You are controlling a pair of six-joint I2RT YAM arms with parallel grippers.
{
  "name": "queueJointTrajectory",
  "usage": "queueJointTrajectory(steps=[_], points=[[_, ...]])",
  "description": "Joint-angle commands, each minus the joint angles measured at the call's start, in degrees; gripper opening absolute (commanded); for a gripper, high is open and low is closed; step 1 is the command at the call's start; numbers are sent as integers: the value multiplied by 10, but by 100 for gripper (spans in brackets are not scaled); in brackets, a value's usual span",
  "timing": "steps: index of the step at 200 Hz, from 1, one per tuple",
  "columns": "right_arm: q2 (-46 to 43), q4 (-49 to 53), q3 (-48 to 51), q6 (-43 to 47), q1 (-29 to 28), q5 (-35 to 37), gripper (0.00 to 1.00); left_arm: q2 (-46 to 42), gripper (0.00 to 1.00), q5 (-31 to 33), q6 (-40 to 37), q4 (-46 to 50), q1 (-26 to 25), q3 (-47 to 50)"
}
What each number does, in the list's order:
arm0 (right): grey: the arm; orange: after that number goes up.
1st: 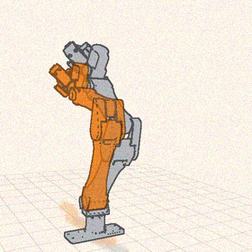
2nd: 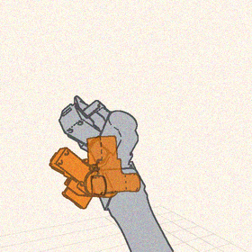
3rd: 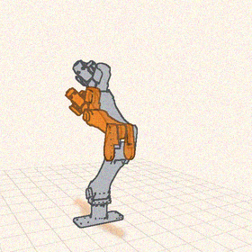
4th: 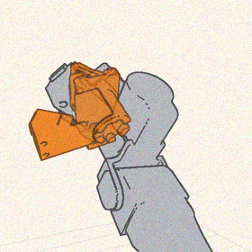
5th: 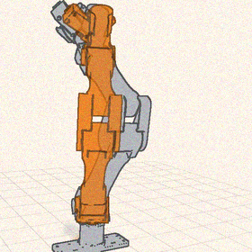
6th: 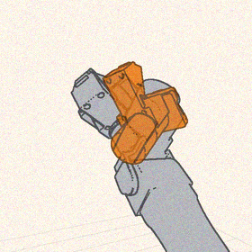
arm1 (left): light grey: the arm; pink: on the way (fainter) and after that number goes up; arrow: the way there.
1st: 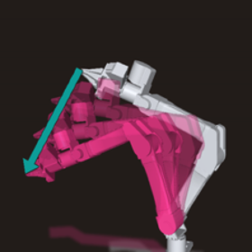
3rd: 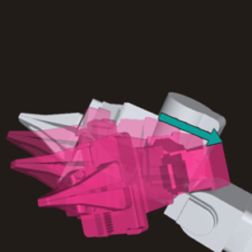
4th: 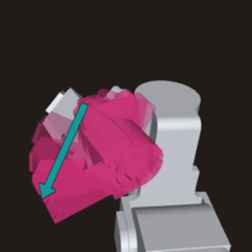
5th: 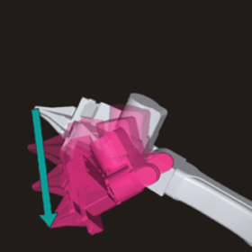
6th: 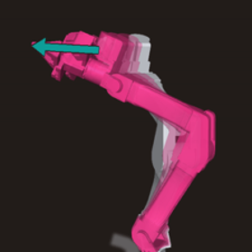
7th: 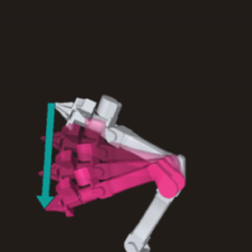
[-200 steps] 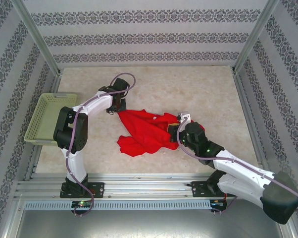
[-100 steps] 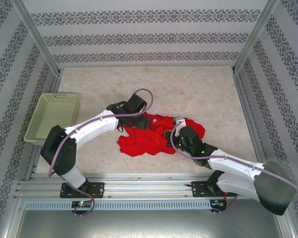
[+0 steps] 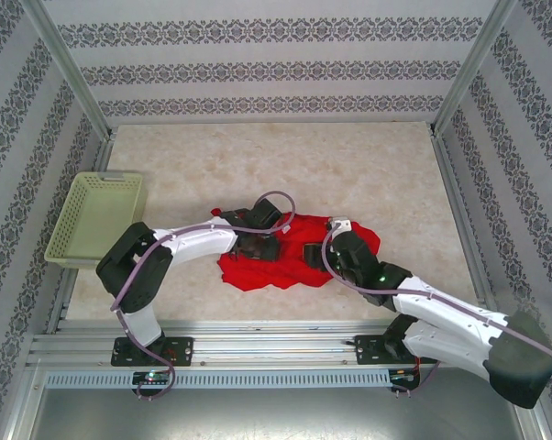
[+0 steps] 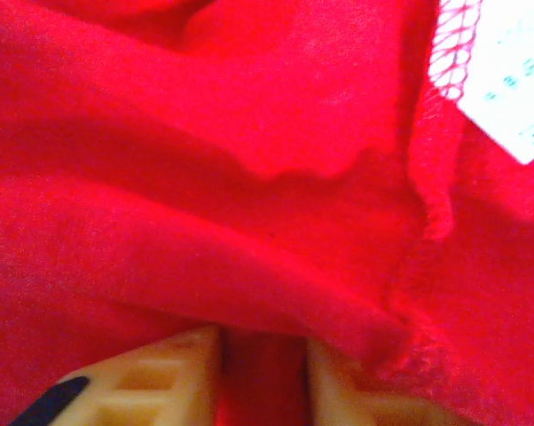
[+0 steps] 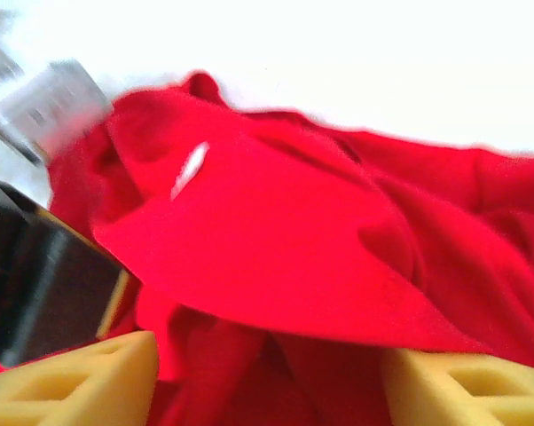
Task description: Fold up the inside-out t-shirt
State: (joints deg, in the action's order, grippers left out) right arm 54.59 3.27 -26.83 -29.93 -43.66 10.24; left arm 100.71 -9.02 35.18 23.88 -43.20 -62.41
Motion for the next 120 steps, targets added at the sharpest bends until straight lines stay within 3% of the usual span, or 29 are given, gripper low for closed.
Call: queueJointTrajectory(steps=[1,33,60,78,90,106,120], points=[[27,42,-58,12,2,-5,73,-39,19,3,8,-57,-15,25],[157,67,-123,17,8,2,79,-87,6,17,15,-109,-20,74],[238,27,-145,12,7,-62,75,-124,1,36,17,-132,-20,109],[264,17,-156,1,1,-60,69,-135,0,35,17,-136,-20,118],[274,36,-168,-6,4,-31,57,-140,0,30,16,-147,-20,130],[270,56,-175,-13,26,0,28,-151,0,40,11,-151,-20,147],[241,52,-166,-29,70,-26,4,-171,0,67,-4,-129,-19,155]])
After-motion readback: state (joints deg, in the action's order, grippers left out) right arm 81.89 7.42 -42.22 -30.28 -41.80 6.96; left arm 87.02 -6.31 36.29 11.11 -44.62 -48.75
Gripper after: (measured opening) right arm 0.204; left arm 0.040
